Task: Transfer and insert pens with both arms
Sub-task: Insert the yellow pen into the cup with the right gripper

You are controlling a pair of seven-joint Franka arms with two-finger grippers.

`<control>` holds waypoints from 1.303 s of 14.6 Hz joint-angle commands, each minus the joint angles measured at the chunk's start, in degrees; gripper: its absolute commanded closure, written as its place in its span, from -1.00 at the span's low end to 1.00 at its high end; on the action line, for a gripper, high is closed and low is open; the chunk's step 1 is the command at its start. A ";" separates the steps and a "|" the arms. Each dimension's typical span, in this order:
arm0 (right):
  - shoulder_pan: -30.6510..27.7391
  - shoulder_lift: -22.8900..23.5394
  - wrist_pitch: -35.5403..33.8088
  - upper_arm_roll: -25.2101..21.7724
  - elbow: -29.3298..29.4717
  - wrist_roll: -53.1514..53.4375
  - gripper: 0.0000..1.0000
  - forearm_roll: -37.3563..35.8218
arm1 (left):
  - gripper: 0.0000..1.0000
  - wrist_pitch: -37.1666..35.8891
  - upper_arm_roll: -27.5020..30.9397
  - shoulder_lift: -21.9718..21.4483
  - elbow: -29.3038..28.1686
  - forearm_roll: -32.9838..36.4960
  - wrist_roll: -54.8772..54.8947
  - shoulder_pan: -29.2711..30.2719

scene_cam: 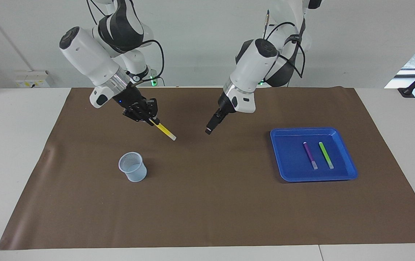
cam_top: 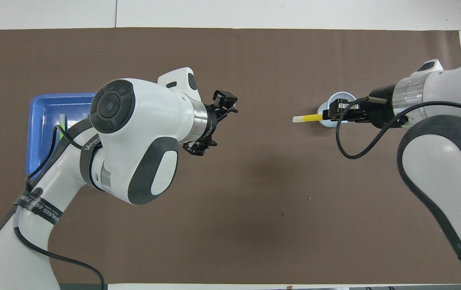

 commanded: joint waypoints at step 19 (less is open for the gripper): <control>-2.55 10.48 12.78 0.48 -2.91 -16.47 1.00 -19.22 | -0.97 4.83 -0.09 3.69 -14.62 15.82 76.43 31.95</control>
